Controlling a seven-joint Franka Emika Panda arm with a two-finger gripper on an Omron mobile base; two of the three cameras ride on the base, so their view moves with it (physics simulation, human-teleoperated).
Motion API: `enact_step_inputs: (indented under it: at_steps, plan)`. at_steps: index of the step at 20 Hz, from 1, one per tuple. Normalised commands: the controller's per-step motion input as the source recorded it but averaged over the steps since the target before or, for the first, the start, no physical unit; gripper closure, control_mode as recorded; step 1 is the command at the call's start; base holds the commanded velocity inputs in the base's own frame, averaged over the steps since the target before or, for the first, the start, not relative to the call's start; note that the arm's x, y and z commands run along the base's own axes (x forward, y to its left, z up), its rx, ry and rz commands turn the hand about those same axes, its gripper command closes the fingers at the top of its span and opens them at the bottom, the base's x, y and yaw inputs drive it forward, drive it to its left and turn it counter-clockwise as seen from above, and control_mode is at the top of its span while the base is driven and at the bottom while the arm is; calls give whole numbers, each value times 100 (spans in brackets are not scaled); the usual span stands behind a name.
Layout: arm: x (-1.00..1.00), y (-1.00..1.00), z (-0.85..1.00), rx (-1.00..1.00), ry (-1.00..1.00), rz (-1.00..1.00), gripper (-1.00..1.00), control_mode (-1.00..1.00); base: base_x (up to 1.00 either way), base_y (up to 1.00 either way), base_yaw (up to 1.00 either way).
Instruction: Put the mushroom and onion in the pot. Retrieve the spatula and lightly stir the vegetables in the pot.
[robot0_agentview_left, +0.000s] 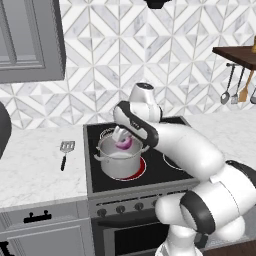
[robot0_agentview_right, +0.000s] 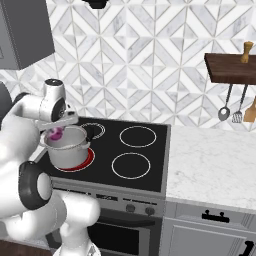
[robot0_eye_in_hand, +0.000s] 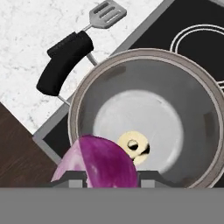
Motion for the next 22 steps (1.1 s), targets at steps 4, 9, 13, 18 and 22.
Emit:
enact_step_inputs:
  at_steps: [4,9,13,18,22]
  plan:
    - [21,0,-43,-1,-1,0,100,-100,0,0,0]
    - [3,0,-36,0,0,0,100,-100,0,0,0]
    - [0,-3,-11,0,-2,0,-100,-100,0,0,0]
    - [-4,-16,42,1,-1,0,-100,-100,0,0,0]
    - [-64,-8,92,1,-11,0,-100,-100,0,0,0]
